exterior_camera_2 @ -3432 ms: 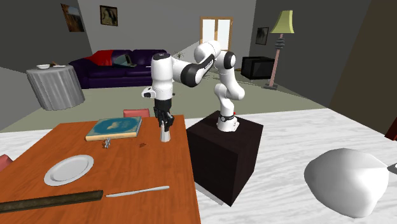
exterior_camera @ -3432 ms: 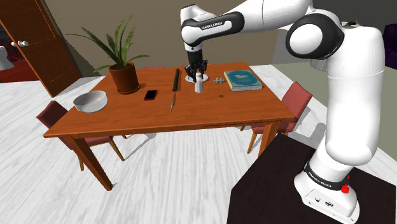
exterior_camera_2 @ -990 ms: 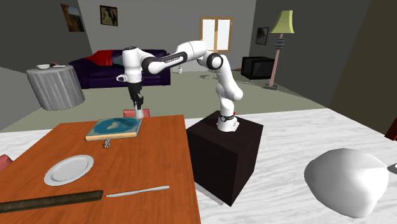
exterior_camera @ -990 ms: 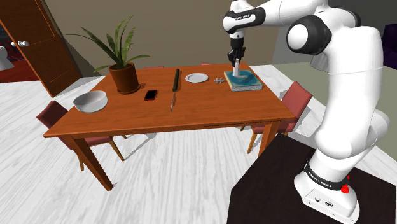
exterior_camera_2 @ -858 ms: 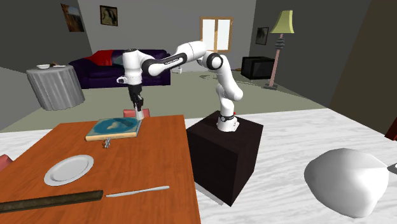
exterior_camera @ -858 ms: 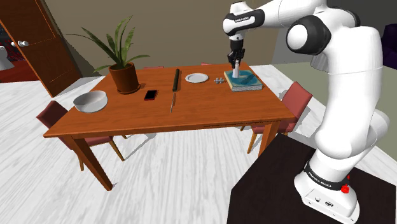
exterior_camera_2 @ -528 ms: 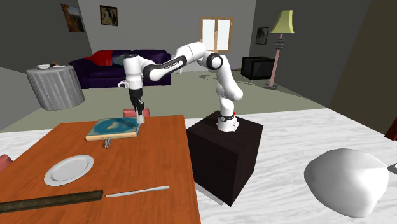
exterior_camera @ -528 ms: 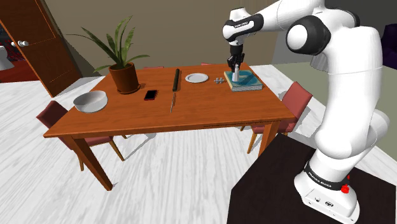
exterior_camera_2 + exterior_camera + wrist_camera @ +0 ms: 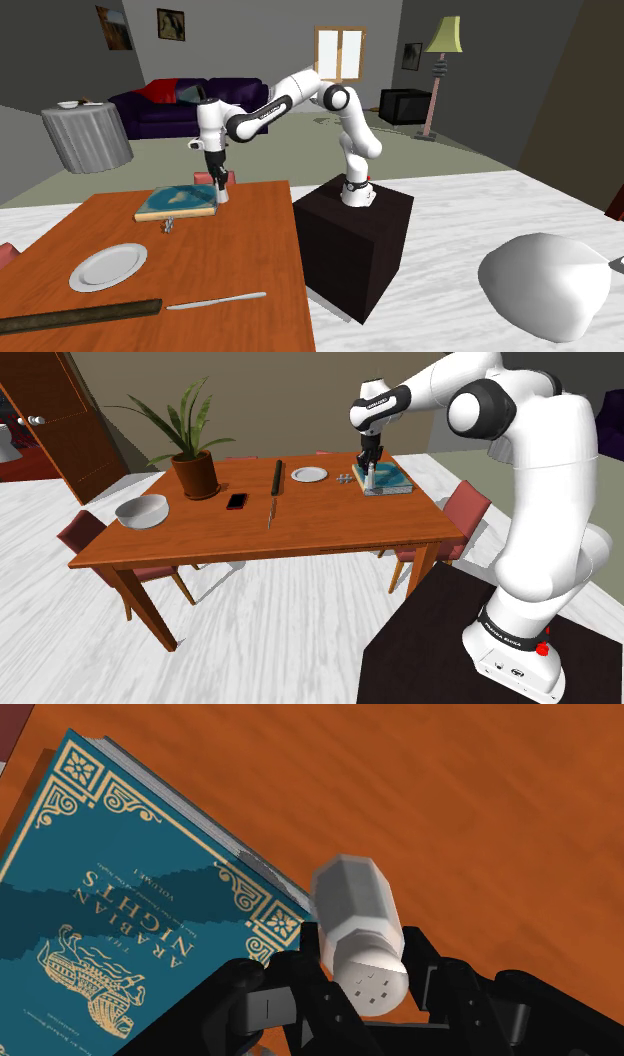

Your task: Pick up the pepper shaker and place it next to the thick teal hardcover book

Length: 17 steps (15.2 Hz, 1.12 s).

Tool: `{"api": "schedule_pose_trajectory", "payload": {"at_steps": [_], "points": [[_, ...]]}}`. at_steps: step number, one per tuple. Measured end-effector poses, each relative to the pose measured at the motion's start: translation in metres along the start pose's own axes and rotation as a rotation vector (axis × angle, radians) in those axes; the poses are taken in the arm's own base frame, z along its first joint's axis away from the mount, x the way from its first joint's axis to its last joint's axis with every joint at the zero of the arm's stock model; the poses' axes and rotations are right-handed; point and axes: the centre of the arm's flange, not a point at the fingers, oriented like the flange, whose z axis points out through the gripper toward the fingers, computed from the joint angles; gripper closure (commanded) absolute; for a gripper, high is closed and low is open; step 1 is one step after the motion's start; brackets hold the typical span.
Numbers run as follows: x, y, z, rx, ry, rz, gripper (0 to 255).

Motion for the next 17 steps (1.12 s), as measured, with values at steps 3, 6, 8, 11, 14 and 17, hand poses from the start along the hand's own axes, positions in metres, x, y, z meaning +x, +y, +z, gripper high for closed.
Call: {"api": "schedule_pose_trajectory", "payload": {"at_steps": [3, 6, 8, 11, 14, 17], "points": [[-0.001, -0.001, 0.015, 0.000, 0.000, 0.000, 255], [-0.001, -0.002, 0.030, 0.000, 0.000, 0.000, 255], [-0.001, -0.005, 0.042, 0.000, 0.000, 0.000, 255], [-0.001, -0.006, 0.056, 0.000, 0.000, 0.000, 255], [-0.002, -0.006, 0.059, 0.000, 0.000, 0.000, 255], [-0.002, -0.006, 0.059, 0.000, 0.000, 0.000, 255]]}}
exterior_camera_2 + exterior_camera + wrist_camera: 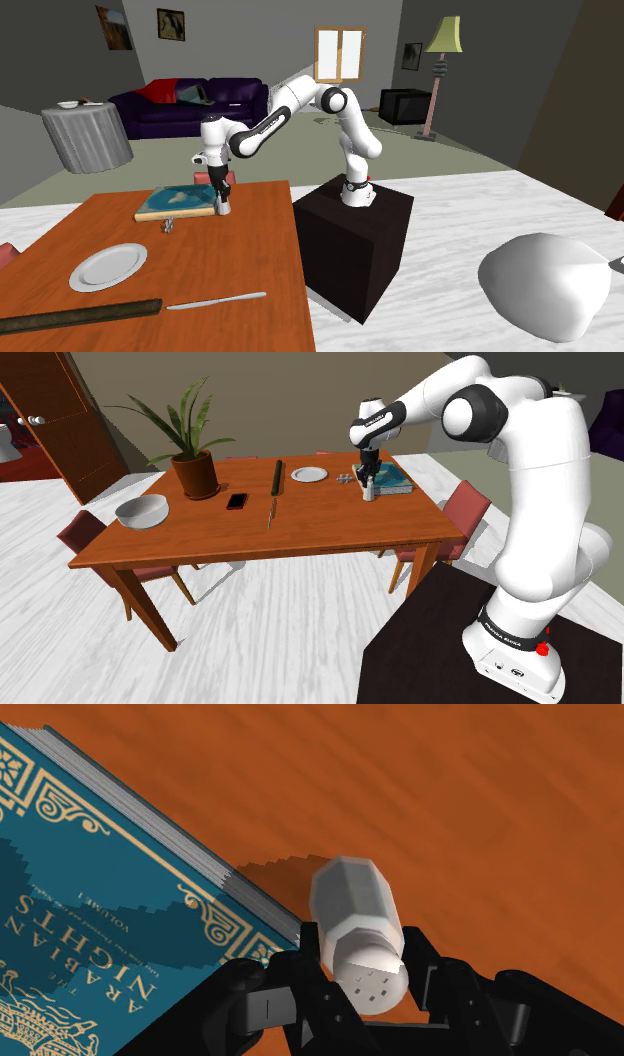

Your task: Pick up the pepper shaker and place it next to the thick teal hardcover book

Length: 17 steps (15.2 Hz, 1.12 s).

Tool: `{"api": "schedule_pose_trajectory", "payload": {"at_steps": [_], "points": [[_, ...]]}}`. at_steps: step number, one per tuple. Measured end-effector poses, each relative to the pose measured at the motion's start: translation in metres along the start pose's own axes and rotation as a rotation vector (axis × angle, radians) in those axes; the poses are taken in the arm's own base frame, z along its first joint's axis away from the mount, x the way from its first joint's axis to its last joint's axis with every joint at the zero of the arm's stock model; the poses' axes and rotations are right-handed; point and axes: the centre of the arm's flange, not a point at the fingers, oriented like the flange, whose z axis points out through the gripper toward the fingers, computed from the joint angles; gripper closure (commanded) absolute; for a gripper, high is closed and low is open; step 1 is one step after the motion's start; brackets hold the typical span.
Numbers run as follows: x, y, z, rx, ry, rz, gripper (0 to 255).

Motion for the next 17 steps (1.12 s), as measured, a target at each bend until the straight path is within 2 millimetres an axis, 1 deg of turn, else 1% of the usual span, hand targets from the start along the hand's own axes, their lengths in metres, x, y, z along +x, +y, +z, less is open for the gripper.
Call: {"api": "schedule_pose_trajectory", "payload": {"at_steps": [1, 7, 8, 11, 12, 17], "points": [[0.000, 0.000, 0.000, 0.000, 0.000, 0.000, 0], [0.000, 0.000, 0.000, 0.000, 0.000, 0.000, 0], [0.000, 0.000, -0.006, 0.000, 0.000, 0.000, 0], [0.001, 0.001, -0.040, 0.000, 0.001, 0.000, 0], [0.000, 0.001, -0.045, 0.000, 0.002, 0.000, 0], [0.000, 0.000, -0.050, 0.000, 0.000, 0.000, 0]]}}
